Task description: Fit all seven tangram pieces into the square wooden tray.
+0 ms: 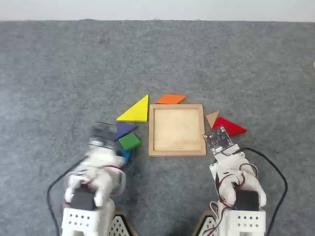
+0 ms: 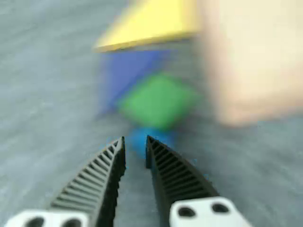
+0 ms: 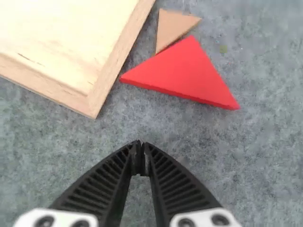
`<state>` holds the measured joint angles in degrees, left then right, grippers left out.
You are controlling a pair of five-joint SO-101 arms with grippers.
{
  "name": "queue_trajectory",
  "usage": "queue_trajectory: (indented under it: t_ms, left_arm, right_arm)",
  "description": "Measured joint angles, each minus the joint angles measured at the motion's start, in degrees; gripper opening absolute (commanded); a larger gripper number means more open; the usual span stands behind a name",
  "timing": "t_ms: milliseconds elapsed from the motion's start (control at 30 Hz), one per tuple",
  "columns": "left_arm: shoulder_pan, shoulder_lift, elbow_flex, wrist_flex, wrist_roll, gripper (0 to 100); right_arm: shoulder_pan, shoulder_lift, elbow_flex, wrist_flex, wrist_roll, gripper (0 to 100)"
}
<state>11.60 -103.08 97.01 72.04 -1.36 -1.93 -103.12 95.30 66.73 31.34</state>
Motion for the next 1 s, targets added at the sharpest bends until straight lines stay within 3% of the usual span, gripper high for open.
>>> queue_trajectory:
  t_ms: [100,367,667,833,1000]
  left_arm:
    - [-0.53,0.0,0.0,0.0,0.0,7]
    - [-10.46,0.0,0.0,-0.88,-0.62,7]
    - [-32.97,0.0,0.0,-10.55,-18.02,7]
    - [-35.6,0.0,-0.26,-10.37,-20.22,12]
    - [-32.97,0.0,-3.69,-4.4,-20.22,11]
  right_arm:
    - [0.0,0.0,0.0,0.18,0.44,0.8]
    - [0.0,0.0,0.0,0.53,0.62,0.9]
    - [0.35,0.0,-1.14,2.81,0.62,0.9]
    - [0.0,0.0,-2.11,3.78,0.62,0.9]
    - [0.0,0.0,-2.11,4.31,0.62,0.9]
